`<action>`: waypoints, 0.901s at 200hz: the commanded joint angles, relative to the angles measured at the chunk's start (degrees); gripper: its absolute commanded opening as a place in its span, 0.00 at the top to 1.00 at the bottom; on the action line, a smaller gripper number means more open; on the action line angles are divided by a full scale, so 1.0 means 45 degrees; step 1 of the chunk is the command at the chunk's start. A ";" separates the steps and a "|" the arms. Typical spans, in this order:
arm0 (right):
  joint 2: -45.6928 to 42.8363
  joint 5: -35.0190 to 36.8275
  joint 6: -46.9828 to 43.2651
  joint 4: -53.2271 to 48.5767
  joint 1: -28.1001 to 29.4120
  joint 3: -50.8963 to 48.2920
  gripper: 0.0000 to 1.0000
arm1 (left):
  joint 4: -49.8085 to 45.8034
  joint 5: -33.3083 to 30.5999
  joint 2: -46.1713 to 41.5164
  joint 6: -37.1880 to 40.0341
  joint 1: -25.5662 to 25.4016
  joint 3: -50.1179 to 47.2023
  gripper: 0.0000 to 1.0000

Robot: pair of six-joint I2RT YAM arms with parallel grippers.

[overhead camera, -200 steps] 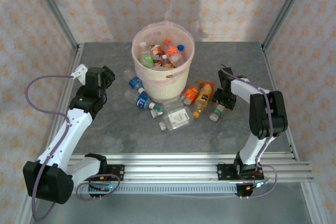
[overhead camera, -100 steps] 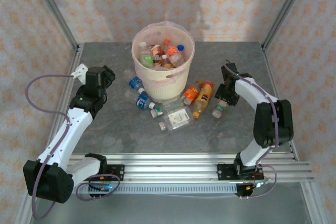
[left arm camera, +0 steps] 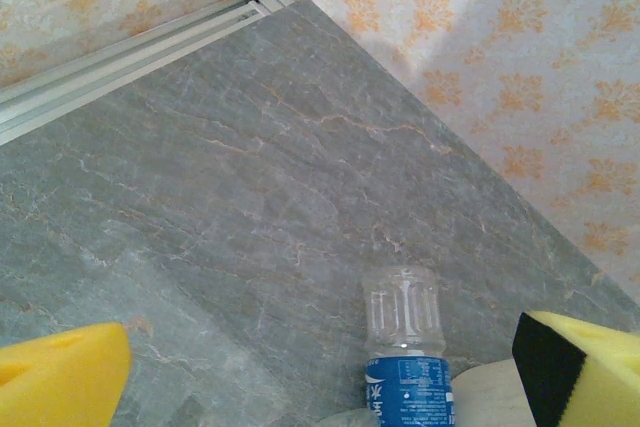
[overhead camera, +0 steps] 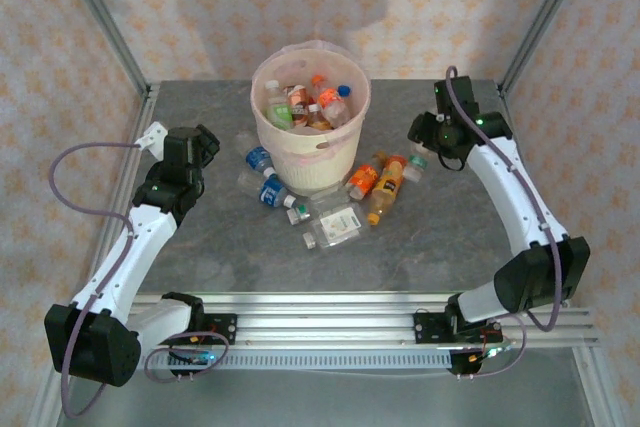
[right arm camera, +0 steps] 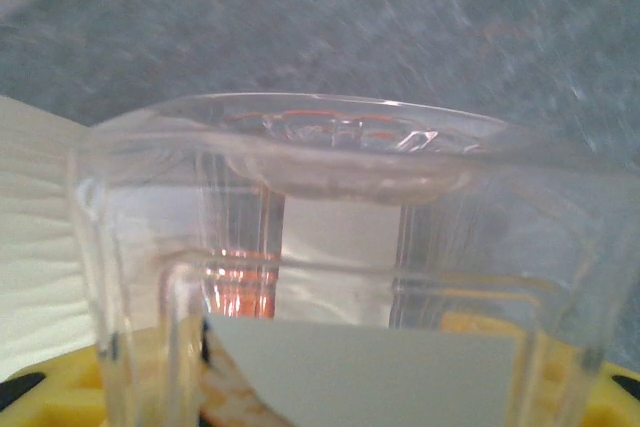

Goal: Put the plastic bottles in the bin

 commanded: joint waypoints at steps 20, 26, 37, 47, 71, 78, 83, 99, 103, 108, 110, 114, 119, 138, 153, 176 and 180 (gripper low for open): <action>0.0397 -0.1157 -0.0204 -0.0135 0.0608 0.2663 0.60 | -0.0056 -0.0092 -0.0056 -0.0161 0.0128 0.0151 0.00; 0.0502 -0.1411 -0.0155 0.0008 0.0678 0.3015 0.60 | -0.0056 -0.0081 -0.0064 -0.0161 0.0142 0.0144 0.00; 0.0723 -0.1828 -0.0103 0.0226 0.0819 0.3654 0.60 | -0.0041 -0.0035 -0.0038 -0.0181 0.0154 0.0148 0.00; 0.0982 -0.2190 -0.0059 0.0404 0.0977 0.4248 0.60 | -0.0036 0.0018 -0.0039 -0.0181 0.0136 0.0150 0.00; 0.1911 -0.2671 -0.0061 0.0480 0.1461 0.5853 0.60 | 0.0003 0.0082 -0.0036 -0.0200 0.0141 0.0154 0.00; 0.2238 -0.2749 -0.0042 0.0423 0.1624 0.6372 0.60 | 0.0003 0.0116 -0.0038 -0.0198 0.0131 0.0153 0.00; 0.2473 -0.2792 -0.0052 0.0394 0.1727 0.6718 0.60 | 0.0003 0.0121 -0.0037 -0.0218 0.0142 0.0145 0.00; 0.3260 -0.2868 -0.0045 0.0295 0.2082 0.7861 0.61 | 0.0000 0.0158 -0.0040 -0.0220 0.0129 0.0158 0.00; 0.3458 -0.2870 -0.0039 0.0271 0.2155 0.8143 0.61 | 0.0003 0.0169 -0.0042 -0.0220 0.0143 0.0162 0.00; 0.3708 -0.2879 -0.0045 0.0233 0.2249 0.8495 0.61 | 0.0000 0.0183 -0.0042 -0.0220 0.0129 0.0170 0.00; 0.3819 -0.2889 -0.0045 0.0213 0.2284 0.8633 0.61 | 0.0002 0.0193 -0.0048 -0.0220 0.0136 0.0161 0.00; 0.4018 -0.2916 -0.0061 0.0164 0.2347 0.8878 0.61 | -0.0014 0.0181 -0.0056 -0.0204 0.0128 0.0165 0.00; 0.4253 -0.2936 -0.0069 0.0086 0.2422 0.9270 0.61 | -0.0017 0.0187 -0.0061 -0.0198 0.0129 0.0169 0.00; 0.5264 -0.3002 -0.0063 -0.0289 0.2603 1.0658 0.61 | -0.0056 0.0198 -0.0115 -0.0163 0.0143 0.0173 0.00; 0.5972 -0.3201 0.0070 -0.0406 0.2688 1.1619 0.61 | -0.0056 0.0230 -0.0116 -0.0161 0.0127 0.0150 0.00; 0.6972 -0.3549 0.0308 -0.0399 0.2805 1.2866 0.62 | -0.0066 0.0247 -0.0135 -0.0141 0.0127 0.0150 0.00; 0.7124 -0.3584 0.0348 -0.0399 0.2830 1.3048 0.62 | -0.0087 0.0239 -0.0149 -0.0151 0.0131 0.0142 0.00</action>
